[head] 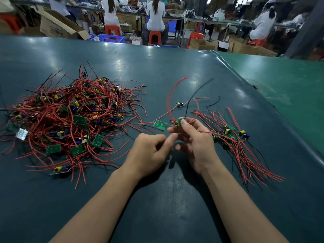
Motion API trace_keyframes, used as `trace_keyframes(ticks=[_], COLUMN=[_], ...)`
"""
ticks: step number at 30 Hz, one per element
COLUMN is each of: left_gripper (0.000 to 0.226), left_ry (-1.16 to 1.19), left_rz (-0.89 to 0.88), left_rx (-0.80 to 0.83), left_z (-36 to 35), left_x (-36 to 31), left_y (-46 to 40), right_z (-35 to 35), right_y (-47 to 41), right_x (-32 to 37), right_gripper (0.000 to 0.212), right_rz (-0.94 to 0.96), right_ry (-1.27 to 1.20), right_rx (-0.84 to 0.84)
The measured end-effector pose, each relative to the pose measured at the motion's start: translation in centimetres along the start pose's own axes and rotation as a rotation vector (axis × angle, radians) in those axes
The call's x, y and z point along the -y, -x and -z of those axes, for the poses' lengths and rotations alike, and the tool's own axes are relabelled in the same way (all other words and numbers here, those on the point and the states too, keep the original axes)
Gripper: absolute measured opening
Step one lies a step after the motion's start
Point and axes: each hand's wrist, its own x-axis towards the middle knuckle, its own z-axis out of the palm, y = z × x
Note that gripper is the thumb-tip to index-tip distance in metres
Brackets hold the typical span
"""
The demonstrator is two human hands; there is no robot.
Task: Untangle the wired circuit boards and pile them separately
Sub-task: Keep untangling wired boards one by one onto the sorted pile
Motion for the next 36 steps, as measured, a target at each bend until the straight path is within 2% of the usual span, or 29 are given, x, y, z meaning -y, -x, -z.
trace_keyframes(ticks=[1, 3, 5, 7, 10, 11, 14, 16, 18, 24, 26, 28, 30, 32, 34, 36], left_gripper=[0.057, 0.061, 0.049, 0.044, 0.063, 0.063, 0.039, 0.026, 0.022, 0.011, 0.015, 0.024, 0.029, 0.030, 0.032, 0.029], left_ry=[0.042, 0.142, 0.222, 0.353, 0.583, 0.631, 0.775, 0.994, 1.166, 1.482, 1.557, 1.539, 1.408, 1.051, 0.670, 0.491], left_rz=[0.105, 0.242, 0.297, 0.335, 0.531, 0.581, 0.596, 0.619, 0.635, 0.601, 0.590, 0.616, 0.691, 0.712, 0.610, 0.491], left_rx=[0.037, 0.008, -0.037, -0.060, -0.124, -0.142, -0.198, -0.286, -0.379, -0.712, -0.779, -0.734, -0.597, -0.399, -0.199, -0.069], left_z=[0.0, 0.0, 0.0, -0.1, 0.4, 0.6, 0.9, 1.2, 1.8, 5.3, 6.0, 5.8, 4.4, 2.5, 1.1, 0.4], left_x=[0.0, 0.1, 0.1, 0.1, -0.1, -0.2, -0.3, -0.4, -0.3, 1.1, 1.7, 1.8, 1.2, 0.2, -0.5, -0.8], left_y=[-0.1, -0.4, -0.5, -0.7, -1.3, -1.5, -2.0, -2.4, -2.8, -3.1, -3.0, -3.1, -3.0, -2.5, -1.7, -1.1], right_z=[0.1, 0.3, 0.3, 0.1, 0.0, 0.1, 0.3, 0.4, 0.6, 1.2, 1.3, 1.2, 1.0, 0.7, 0.5, 0.4], right_y=[0.1, 0.3, 0.4, 0.5, 0.4, 0.4, 0.4, 0.4, 0.4, 0.4, 0.3, 0.2, 0.2, 0.2, 0.4, 0.6], right_x=[0.1, 0.1, 0.1, 0.2, 0.1, 0.1, 0.0, 0.1, 0.3, 0.5, 0.5, 0.5, 0.3, 0.1, -0.1, -0.3], right_gripper=[0.005, 0.005, 0.003, 0.011, 0.015, 0.013, 0.008, 0.010, 0.010, 0.010, 0.010, 0.008, 0.008, 0.012, 0.012, 0.010], right_rz=[-0.019, -0.042, -0.067, -0.096, -0.123, -0.133, -0.160, -0.147, -0.108, -0.057, -0.043, -0.035, -0.037, -0.036, -0.019, 0.006], right_ry=[-0.013, -0.013, -0.003, -0.008, 0.012, 0.020, 0.023, 0.019, 0.004, -0.057, -0.081, -0.061, -0.011, 0.038, 0.082, 0.130], right_rx=[0.016, 0.053, 0.102, 0.154, 0.188, 0.191, 0.176, 0.146, 0.103, -0.014, -0.042, -0.040, -0.019, 0.004, 0.038, 0.077])
